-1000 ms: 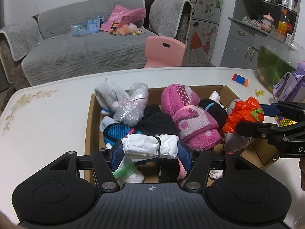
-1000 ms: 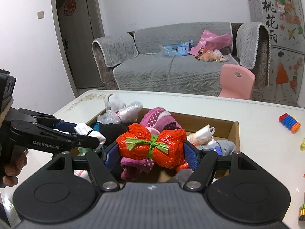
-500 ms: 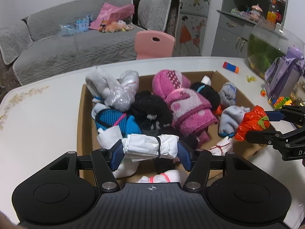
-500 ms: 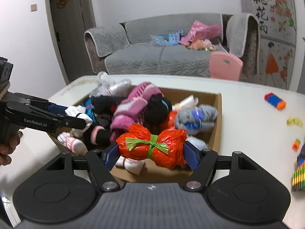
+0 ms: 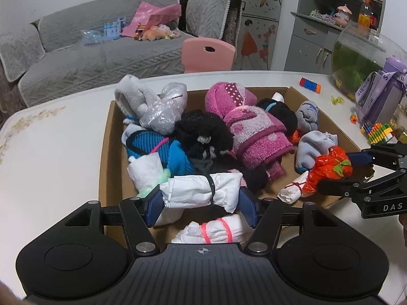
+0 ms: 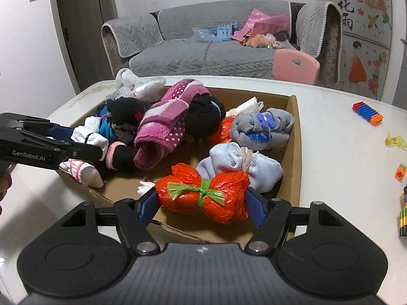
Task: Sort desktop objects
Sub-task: 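Open both tools to release the items into the box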
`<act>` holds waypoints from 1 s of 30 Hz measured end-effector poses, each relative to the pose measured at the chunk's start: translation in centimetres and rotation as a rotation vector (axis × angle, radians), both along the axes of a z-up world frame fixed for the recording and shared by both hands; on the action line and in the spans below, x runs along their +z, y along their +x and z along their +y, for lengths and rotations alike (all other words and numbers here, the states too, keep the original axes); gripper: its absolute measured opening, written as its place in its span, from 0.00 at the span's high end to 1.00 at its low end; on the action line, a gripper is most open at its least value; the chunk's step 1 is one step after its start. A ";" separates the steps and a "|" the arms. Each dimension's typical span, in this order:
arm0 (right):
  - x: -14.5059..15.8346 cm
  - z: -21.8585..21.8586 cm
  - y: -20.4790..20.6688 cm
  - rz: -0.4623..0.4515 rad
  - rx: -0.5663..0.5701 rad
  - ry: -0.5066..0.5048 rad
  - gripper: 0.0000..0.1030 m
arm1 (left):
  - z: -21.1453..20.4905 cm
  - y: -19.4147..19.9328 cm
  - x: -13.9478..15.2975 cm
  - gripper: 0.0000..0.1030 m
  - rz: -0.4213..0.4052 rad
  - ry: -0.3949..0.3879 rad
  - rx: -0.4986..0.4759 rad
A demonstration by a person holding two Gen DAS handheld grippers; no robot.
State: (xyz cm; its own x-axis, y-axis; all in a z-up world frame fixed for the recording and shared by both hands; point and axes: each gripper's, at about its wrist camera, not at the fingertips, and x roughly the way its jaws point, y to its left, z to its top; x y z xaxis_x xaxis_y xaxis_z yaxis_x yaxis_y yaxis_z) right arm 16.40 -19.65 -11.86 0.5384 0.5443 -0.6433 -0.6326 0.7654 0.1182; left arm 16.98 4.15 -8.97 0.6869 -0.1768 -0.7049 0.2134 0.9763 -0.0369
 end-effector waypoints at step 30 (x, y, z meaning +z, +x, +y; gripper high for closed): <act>1.5 -0.3 -0.9 -0.046 -0.012 -0.006 0.12 | 0.6 -2.9 0.9 0.14 -0.003 -0.042 0.102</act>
State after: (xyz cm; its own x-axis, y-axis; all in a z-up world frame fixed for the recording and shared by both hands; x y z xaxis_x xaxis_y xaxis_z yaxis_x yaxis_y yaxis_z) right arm 15.55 -19.97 -10.33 0.5737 0.5341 -0.6210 -0.6280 0.7735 0.0851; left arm 14.04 4.75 -8.04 0.7050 -0.1349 -0.6963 0.1129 0.9906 -0.0775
